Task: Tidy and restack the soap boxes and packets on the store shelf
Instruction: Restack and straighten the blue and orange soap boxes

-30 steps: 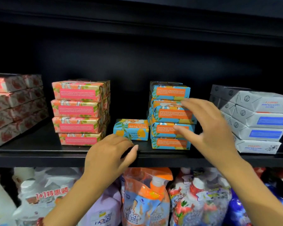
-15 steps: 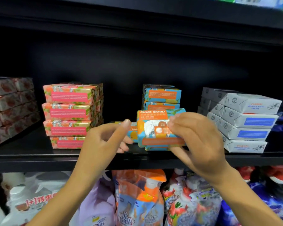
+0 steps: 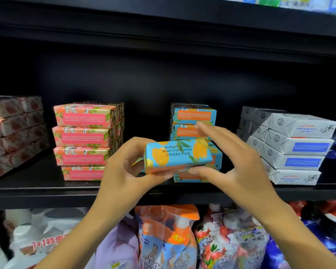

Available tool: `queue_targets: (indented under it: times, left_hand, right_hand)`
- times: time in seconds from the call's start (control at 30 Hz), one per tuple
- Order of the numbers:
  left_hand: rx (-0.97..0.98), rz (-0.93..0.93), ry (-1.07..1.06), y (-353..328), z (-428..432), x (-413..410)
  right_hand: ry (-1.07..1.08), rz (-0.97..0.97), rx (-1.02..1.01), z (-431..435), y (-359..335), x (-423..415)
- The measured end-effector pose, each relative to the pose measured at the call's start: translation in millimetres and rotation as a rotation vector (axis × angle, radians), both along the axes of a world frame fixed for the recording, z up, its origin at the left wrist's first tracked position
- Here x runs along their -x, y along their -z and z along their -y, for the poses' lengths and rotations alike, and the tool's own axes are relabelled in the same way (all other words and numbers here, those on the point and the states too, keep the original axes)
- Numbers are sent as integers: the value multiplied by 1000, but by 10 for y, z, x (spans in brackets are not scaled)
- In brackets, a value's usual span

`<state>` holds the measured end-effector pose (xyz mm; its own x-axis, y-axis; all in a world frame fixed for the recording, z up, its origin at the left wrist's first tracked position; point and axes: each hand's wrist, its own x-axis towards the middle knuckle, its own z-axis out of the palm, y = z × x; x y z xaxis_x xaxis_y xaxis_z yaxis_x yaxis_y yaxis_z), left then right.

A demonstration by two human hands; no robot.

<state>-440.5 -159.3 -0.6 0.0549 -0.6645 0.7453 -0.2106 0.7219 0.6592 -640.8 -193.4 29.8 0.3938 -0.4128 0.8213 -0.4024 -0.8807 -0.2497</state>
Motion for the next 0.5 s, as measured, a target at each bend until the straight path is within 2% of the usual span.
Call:
queue_targets:
  times: [0.13, 0.33, 0.43, 0.5]
  left_hand:
    - [40, 45, -5, -10, 14, -2]
    - [-266, -69, 30, -7, -32, -59]
    - [-265, -16, 51, -29, -27, -41]
    - [-194, -7, 30, -15, -38, -27]
  right_hand:
    - [31, -89, 142, 1, 46, -51]
    - [97, -71, 483, 27, 186, -65]
    - [85, -106, 514, 55, 214, -49]
    - [66, -145, 454, 70, 209, -23]
